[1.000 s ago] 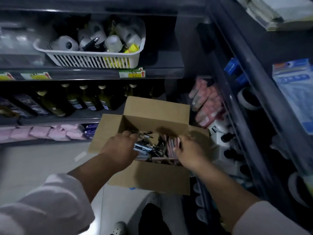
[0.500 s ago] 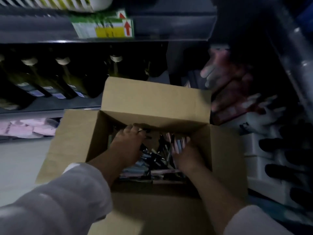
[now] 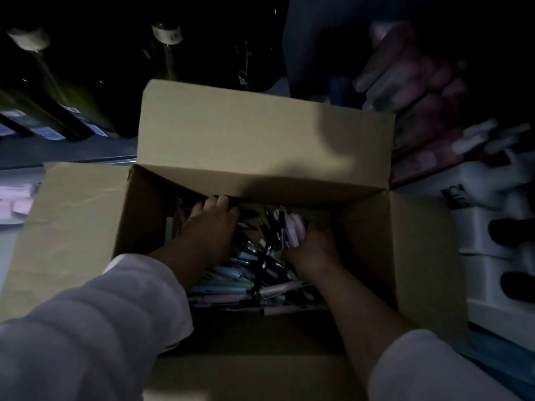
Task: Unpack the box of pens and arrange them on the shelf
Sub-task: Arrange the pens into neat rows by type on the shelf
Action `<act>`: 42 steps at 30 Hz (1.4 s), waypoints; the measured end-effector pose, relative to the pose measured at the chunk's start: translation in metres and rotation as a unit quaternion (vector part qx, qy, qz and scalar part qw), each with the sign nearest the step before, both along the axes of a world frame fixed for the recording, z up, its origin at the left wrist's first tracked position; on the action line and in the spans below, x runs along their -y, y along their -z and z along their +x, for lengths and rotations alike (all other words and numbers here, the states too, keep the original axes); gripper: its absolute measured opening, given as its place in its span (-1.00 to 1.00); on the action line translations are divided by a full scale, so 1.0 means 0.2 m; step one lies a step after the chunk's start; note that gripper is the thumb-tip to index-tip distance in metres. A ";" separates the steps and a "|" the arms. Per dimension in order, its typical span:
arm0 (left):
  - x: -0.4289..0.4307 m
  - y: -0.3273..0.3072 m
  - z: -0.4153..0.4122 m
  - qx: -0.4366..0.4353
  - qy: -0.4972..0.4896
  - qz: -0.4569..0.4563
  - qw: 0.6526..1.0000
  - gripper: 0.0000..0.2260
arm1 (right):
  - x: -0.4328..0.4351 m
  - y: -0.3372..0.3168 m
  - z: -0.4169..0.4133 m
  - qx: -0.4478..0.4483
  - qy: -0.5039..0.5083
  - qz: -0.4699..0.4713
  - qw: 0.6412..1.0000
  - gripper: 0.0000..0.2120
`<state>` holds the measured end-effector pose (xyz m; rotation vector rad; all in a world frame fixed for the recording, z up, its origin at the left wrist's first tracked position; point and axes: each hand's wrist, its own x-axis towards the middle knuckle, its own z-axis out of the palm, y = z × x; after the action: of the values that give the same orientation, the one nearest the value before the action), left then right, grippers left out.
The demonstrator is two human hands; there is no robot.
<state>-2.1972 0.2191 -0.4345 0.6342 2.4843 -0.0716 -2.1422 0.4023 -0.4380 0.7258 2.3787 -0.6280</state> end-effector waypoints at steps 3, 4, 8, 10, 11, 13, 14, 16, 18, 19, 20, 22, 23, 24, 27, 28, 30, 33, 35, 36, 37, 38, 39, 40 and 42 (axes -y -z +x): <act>0.00 0.01 0.01 -0.005 0.001 0.006 1.000 -0.36 | 0.00 0.01 -0.02 0.018 0.032 -0.022 0.999 -0.16; 0.00 0.01 0.01 -0.005 0.003 0.007 1.000 -0.36 | 0.01 0.01 -0.03 0.025 0.041 -0.026 0.999 -0.14; 0.01 0.02 0.00 0.002 0.010 0.008 1.000 -0.41 | 0.00 0.03 -0.06 0.045 0.083 -0.103 0.990 -0.30; 0.01 0.02 0.00 0.007 0.009 0.009 1.000 -0.44 | 0.00 0.02 -0.05 0.045 0.108 -0.159 0.980 -0.37; 0.01 0.02 0.00 0.007 0.007 0.008 1.000 -0.46 | 0.00 0.01 -0.05 0.038 0.123 -0.184 0.974 -0.38; 0.02 0.01 0.00 0.000 0.010 0.008 1.000 -0.53 | -0.01 0.01 -0.04 0.021 0.150 -0.225 0.962 -0.44; 0.03 0.01 0.00 -0.004 0.013 0.010 1.000 -0.57 | 0.00 0.00 -0.04 0.012 0.154 -0.236 0.960 -0.47; 0.03 -0.02 0.00 -0.010 0.018 0.012 1.000 -0.62 | -0.01 -0.02 -0.05 -0.015 0.170 -0.255 0.952 -0.53; 0.03 -0.04 0.00 -0.013 0.033 0.009 0.999 -0.64 | -0.02 -0.06 -0.05 -0.043 0.188 -0.271 0.943 -0.60; 0.02 -0.06 0.00 -0.016 0.041 0.008 0.999 -0.64 | -0.03 -0.09 -0.05 -0.051 0.190 -0.278 0.940 -0.63; 0.02 -0.08 0.00 -0.020 0.048 0.010 0.999 -0.64 | -0.03 -0.12 -0.05 -0.057 0.192 -0.288 0.936 -0.64; 0.02 -0.12 0.00 -0.029 0.053 0.022 0.998 -0.60 | -0.03 -0.21 -0.04 -0.081 0.208 -0.328 0.918 -0.58; 0.02 -0.16 0.00 -0.035 0.050 0.033 0.998 -0.58 | -0.04 -0.25 -0.03 -0.094 0.216 -0.348 0.907 -0.53; 0.02 -0.20 0.00 -0.040 0.043 0.046 0.997 -0.58 | -0.04 -0.29 -0.03 -0.107 0.215 -0.355 0.904 -0.52; 0.02 -0.32 0.01 -0.049 0.009 0.099 0.994 -0.62 | -0.06 -0.42 -0.02 -0.136 0.207 -0.336 0.909 -0.59; 0.02 -0.37 0.01 -0.050 -0.001 0.115 0.992 -0.62 | -0.06 -0.46 -0.02 -0.146 0.207 -0.331 0.909 -0.62; 0.02 -0.46 0.02 -0.032 -0.021 0.135 0.990 -0.59 | -0.06 -0.56 -0.02 -0.159 0.213 -0.319 0.910 -0.68; 0.01 -0.63 0.04 0.004 -0.047 0.171 0.984 -0.57 | -0.06 -0.70 -0.01 -0.167 0.234 -0.318 0.903 -0.77; 0.01 -0.74 0.05 0.013 -0.059 0.190 0.980 -0.58 | -0.07 -0.81 0.00 -0.178 0.251 -0.327 0.893 -0.86; 0.01 -0.78 0.05 0.015 -0.068 0.194 0.979 -0.60 | -0.07 -0.87 0.00 -0.187 0.257 -0.332 0.888 -0.86; 0.01 -0.83 0.05 0.015 -0.075 0.192 0.978 -0.65 | -0.07 -0.93 0.00 -0.199 0.262 -0.338 0.882 -0.85; 0.01 -0.87 0.05 0.010 -0.077 0.183 0.980 -0.69 | -0.07 -0.98 0.01 -0.209 0.260 -0.340 0.879 -0.85; 0.01 -0.91 0.05 -0.001 -0.074 0.169 0.983 -0.71 | -0.07 -1.03 0.01 -0.218 0.252 -0.339 0.880 -0.85; 0.00 -0.96 0.06 -0.017 -0.069 0.150 0.986 -0.70 | -0.07 -1.07 0.02 -0.221 0.239 -0.328 0.887 -0.86; -0.01 -1.03 0.07 -0.055 -0.055 0.093 0.993 -0.66 | -0.07 -1.15 0.04 -0.232 0.212 -0.298 0.901 -0.84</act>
<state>-2.1830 0.2216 -0.2284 0.5818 2.6497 0.1744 -2.1348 0.4163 -0.2085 0.8780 2.2108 -1.7924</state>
